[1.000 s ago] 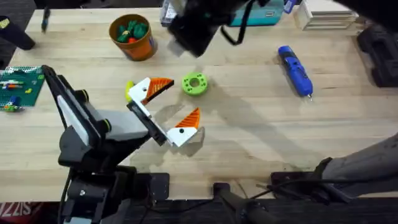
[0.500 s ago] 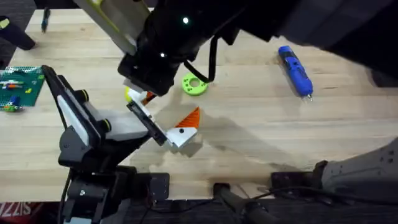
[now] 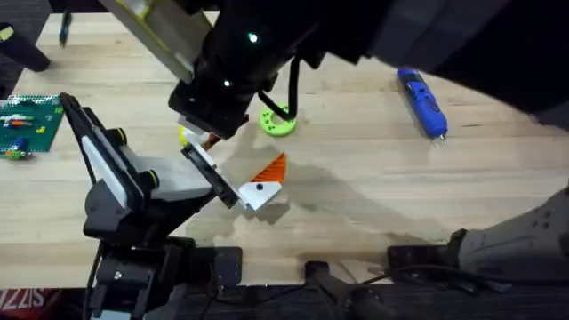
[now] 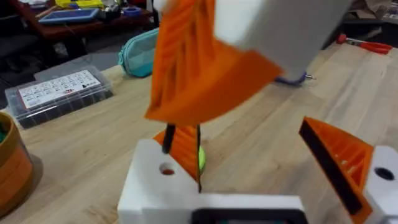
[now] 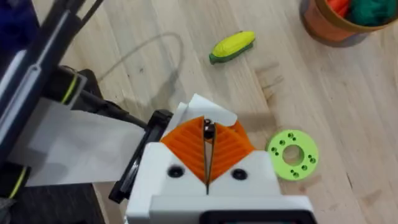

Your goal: Pick up the gripper from the table and insert it into the empty holder that is missing its gripper. Then pick up a screw, insert it into the mounting hole, and use the screwdriver to tighten it. Finally, clean up the table by picking up the vegetable and placing it into the bucket.

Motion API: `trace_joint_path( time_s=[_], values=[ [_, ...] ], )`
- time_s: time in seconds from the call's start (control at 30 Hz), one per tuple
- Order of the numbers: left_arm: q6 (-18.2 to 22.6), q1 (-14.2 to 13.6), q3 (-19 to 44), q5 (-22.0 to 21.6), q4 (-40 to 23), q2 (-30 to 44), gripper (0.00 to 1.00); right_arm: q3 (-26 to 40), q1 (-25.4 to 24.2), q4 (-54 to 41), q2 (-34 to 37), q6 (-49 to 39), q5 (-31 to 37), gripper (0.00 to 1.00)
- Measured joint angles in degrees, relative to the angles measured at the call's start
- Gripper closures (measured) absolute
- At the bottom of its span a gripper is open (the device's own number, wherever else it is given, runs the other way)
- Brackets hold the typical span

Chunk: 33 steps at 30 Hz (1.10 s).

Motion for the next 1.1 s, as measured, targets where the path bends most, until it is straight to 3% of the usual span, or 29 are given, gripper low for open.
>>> trace_joint_path(
  time_s=[1.1],
  values=[
    [0.00, 0.00, 0.00, 0.02, 0.01, 0.00, 0.006, 0.02, 0.61, -0.02, 0.45, 0.02, 0.00, 0.997]
  ],
)
